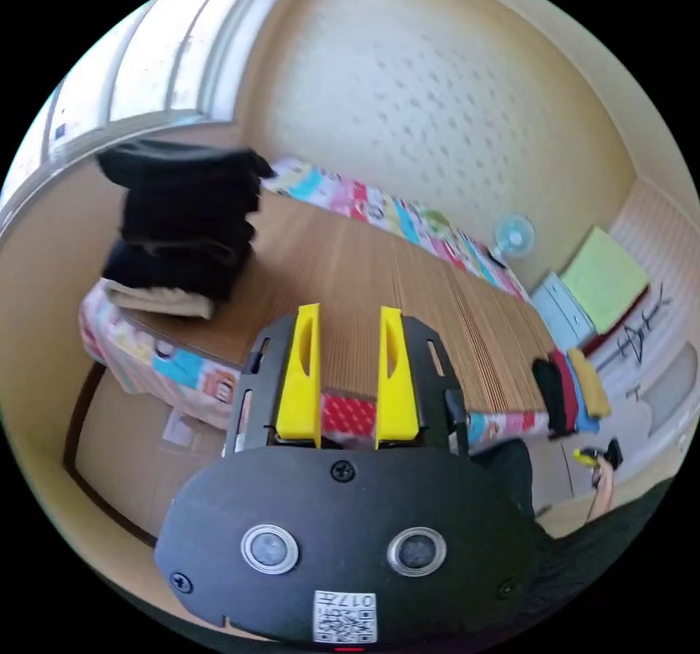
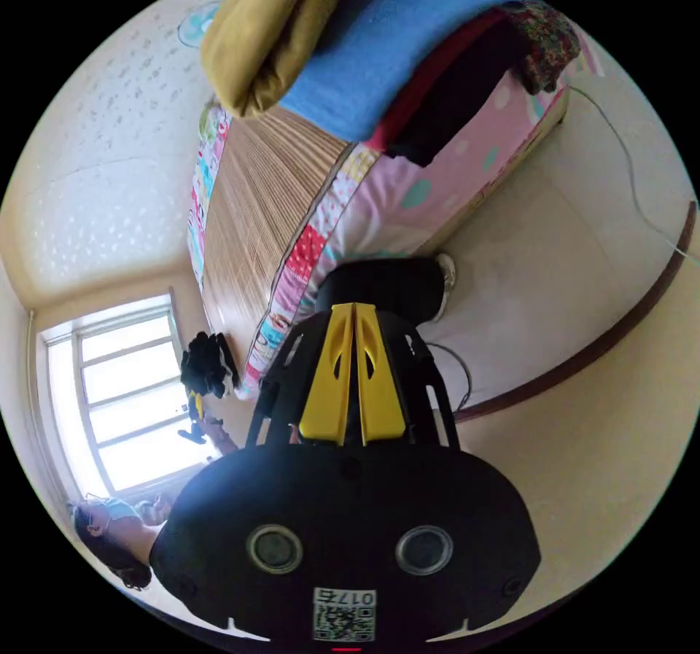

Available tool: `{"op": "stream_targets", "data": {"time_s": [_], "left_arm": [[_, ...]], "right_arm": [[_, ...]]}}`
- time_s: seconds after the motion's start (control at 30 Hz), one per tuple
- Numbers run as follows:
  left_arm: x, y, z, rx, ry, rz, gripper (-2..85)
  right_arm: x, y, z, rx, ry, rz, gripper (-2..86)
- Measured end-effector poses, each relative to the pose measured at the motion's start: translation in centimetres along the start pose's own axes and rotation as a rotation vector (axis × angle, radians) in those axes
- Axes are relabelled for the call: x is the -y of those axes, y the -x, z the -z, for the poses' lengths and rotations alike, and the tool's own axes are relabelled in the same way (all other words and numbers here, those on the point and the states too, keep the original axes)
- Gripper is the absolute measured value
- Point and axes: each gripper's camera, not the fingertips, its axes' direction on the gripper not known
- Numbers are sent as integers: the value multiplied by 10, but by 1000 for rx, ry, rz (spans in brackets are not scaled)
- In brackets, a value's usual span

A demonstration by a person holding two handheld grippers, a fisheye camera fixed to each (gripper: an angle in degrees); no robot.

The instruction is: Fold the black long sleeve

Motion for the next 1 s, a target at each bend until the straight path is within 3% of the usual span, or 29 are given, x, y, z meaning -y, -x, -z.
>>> {"op": "stream_targets", "data": {"time_s": [0.2,0.27,0.4,0.47,0.57,0.63,0.8,0.9,1.0], "left_arm": [[107,47,46,191,-222,46,162],[139,42,21,195,-151,-12,161],[180,37,-84,223,268,26,119],[185,24,-91,215,283,43,60],[212,-15,-65,45,181,57,4],[243,-76,-30,-122,22,-22,-4],[286,-233,3,-458,-57,-290,-7],[272,-287,12,-734,-96,-381,-7],[219,-302,-11,-753,-47,-389,-6]], "right_arm": [[19,48,-59,84,163,70,2],[23,72,-76,103,195,125,3],[25,97,-97,49,251,177,3],[22,104,-98,-4,250,203,4],[12,103,-81,21,175,233,4],[5,101,-66,54,93,262,4],[4,91,-43,152,-16,250,4],[6,96,-48,238,-2,307,4],[6,95,-64,242,36,324,4]]}}
